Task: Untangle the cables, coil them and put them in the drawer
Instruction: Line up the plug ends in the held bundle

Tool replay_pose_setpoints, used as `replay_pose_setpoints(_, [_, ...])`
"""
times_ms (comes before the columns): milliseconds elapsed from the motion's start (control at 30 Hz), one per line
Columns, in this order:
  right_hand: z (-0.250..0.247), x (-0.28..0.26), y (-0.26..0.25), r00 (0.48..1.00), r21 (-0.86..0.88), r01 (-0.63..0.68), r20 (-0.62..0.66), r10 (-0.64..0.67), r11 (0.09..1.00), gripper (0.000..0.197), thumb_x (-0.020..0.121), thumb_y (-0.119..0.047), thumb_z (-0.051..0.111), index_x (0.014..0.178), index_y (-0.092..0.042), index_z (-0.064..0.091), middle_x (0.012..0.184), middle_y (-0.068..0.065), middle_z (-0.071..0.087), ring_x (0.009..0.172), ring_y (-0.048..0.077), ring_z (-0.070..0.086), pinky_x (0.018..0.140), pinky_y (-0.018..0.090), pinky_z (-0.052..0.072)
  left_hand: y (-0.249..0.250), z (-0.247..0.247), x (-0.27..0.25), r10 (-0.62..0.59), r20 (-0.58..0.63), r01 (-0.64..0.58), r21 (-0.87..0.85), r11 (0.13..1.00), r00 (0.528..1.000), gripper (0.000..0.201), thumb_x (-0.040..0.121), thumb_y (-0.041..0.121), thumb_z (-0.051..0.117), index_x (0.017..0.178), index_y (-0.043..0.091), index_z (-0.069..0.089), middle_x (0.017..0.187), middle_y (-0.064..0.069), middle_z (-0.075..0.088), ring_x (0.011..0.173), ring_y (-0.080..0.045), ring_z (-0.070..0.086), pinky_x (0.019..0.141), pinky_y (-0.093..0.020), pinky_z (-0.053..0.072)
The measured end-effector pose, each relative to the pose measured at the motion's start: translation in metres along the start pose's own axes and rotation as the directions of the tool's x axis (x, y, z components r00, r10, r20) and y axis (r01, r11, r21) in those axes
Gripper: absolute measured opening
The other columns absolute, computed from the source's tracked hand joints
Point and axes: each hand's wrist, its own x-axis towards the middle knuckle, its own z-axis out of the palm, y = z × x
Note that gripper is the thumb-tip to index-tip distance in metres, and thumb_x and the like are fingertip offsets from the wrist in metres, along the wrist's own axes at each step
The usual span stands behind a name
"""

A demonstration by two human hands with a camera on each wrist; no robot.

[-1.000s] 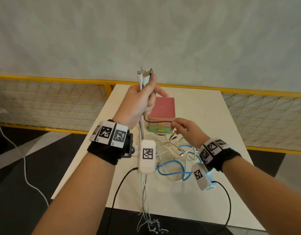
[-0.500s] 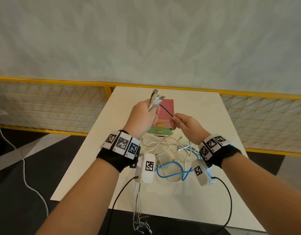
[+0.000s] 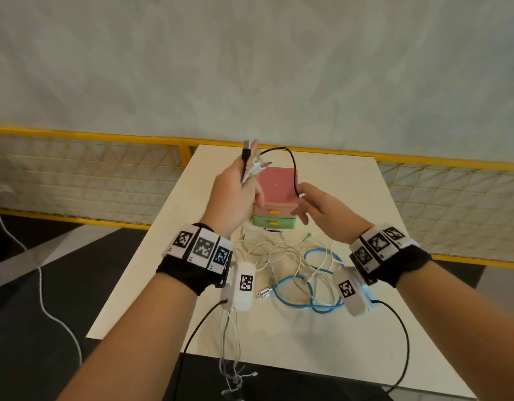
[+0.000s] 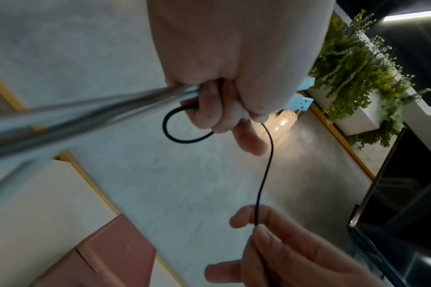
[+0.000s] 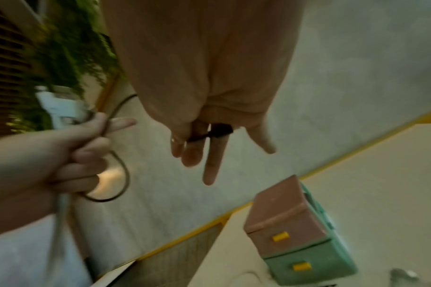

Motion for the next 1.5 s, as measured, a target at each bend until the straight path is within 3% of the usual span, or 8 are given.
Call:
replay_pose_setpoints(167, [0.004, -0.047, -0.006, 0.909, -0.371, -0.116, 0.335, 0.25, 0.921, 0.021, 0.1, -0.03, 0.035, 0.102, -0.024, 0.055, 0.086, -0.014, 0.068, 0.083, -0.009, 0.056, 0.099, 0.044, 0.038, 0.012, -0.005, -0.006, -0.037, -0.073, 0.025, -0.158, 0.987, 0.997, 0.019, 0.103, 0.023, 0.045, 0.102, 0.025, 0.064, 0.05, 0.008, 0.046, 0.043, -0.004, 0.043, 0.054, -0.019, 0.04])
replay_pose_setpoints(300, [-0.004, -0.07, -0.013, 0.885, -0.573, -0.15, 0.286, 0.368, 0.806, 0.041, 0.094, -0.053, 0.038, 0.105, -0.023, 0.062, 0.104, -0.007, 0.064, 0.096, 0.015, 0.06, 0.095, 0.039, 0.044, 0.024, -0.011, -0.015, -0.094, 0.174, 0.129, -0.204, 0.971, 0.98, 0.059, 0.104, 0.04, 0.035, 0.077, 0.003, 0.072, 0.051, -0.001, 0.049, 0.042, -0.008, 0.041, 0.047, -0.018, 0.034])
replay_pose_setpoints(533, [0.0, -0.054, -0.075, 0.989, 0.135, 0.145, -0.019, -0.144, 0.98, 0.033, 0.098, -0.027, 0.043, 0.119, -0.004, 0.054, 0.113, 0.01, 0.06, 0.106, 0.019, 0.058, 0.096, 0.03, 0.047, 0.054, 0.0, -0.034, 0.078, 0.425, -0.025, -0.129, 0.991, 0.902, 0.047, 0.106, 0.04, 0.024, 0.125, 0.03, 0.066, 0.127, 0.01, 0.064, 0.118, 0.007, 0.054, 0.096, -0.009, 0.041])
replay_pose_setpoints(600, [0.013, -0.048, -0.083, 0.982, 0.277, 0.182, -0.003, -0.189, 0.943, 0.034, 0.099, -0.017, 0.038, 0.121, 0.008, 0.043, 0.109, 0.027, 0.055, 0.1, 0.036, 0.057, 0.093, 0.047, 0.048, 0.058, 0.001, -0.037, 0.079, 0.413, -0.032, -0.12, 0.992, 0.907, 0.045, 0.106, 0.041, 0.026, 0.125, 0.031, 0.066, 0.116, 0.016, 0.067, 0.106, 0.009, 0.06, 0.095, -0.019, 0.047])
replay_pose_setpoints(700, [0.03, -0.05, -0.091, 0.984, 0.505, 0.151, 0.01, -0.18, 0.85, 0.03, 0.099, -0.013, 0.029, 0.115, 0.012, 0.037, 0.081, 0.018, 0.05, 0.067, 0.02, 0.056, 0.077, 0.049, 0.053, 0.068, -0.006, -0.042, 0.086, 0.363, -0.038, -0.137, 0.99, 0.928, 0.047, 0.106, 0.04, 0.026, 0.116, 0.028, 0.071, 0.098, 0.011, 0.07, 0.071, 0.007, 0.066, 0.066, -0.015, 0.051])
replay_pose_setpoints(833, [0.059, -0.061, -0.089, 0.992, 0.563, 0.115, -0.027, -0.121, 0.818, 0.023, 0.1, -0.022, 0.026, 0.086, -0.01, 0.04, 0.07, -0.002, 0.037, 0.055, 0.007, 0.037, 0.055, 0.032, 0.043, 0.069, -0.013, -0.038, 0.207, 0.214, -0.174, -0.164, 0.971, 0.955, 0.057, 0.108, 0.029, 0.022, 0.087, 0.01, 0.071, 0.105, 0.006, 0.073, 0.099, 0.006, 0.064, 0.092, -0.008, 0.039])
replay_pose_setpoints(1400, [0.126, -0.092, -0.01, 0.966, 0.048, -0.174, 0.202, 0.161, 0.984, 0.01, 0.101, -0.015, 0.03, 0.109, -0.01, 0.035, 0.077, -0.002, 0.049, 0.057, -0.007, 0.048, 0.057, 0.008, 0.039, 0.096, -0.042, -0.058, 0.159, 0.024, -0.097, -0.701, 0.707, 0.987, 0.05, 0.106, 0.031, 0.023, 0.061, 0.015, 0.036, 0.06, -0.002, 0.053, 0.079, -0.024, 0.07, 0.089, -0.04, 0.056])
replay_pose_setpoints(1500, [0.135, -0.101, 0.006, 0.923, -0.029, -0.237, 0.304, 0.234, 0.971, 0.008, 0.1, -0.022, 0.034, 0.106, -0.02, 0.029, 0.092, 0.016, 0.057, 0.07, 0.015, 0.053, 0.073, 0.034, 0.051, 0.094, -0.045, -0.066, 0.17, 0.127, -0.059, -0.606, 0.793, 0.977, 0.049, 0.106, 0.033, 0.02, 0.064, 0.015, 0.036, 0.065, -0.004, 0.061, 0.086, -0.026, 0.071, 0.091, -0.043, 0.055])
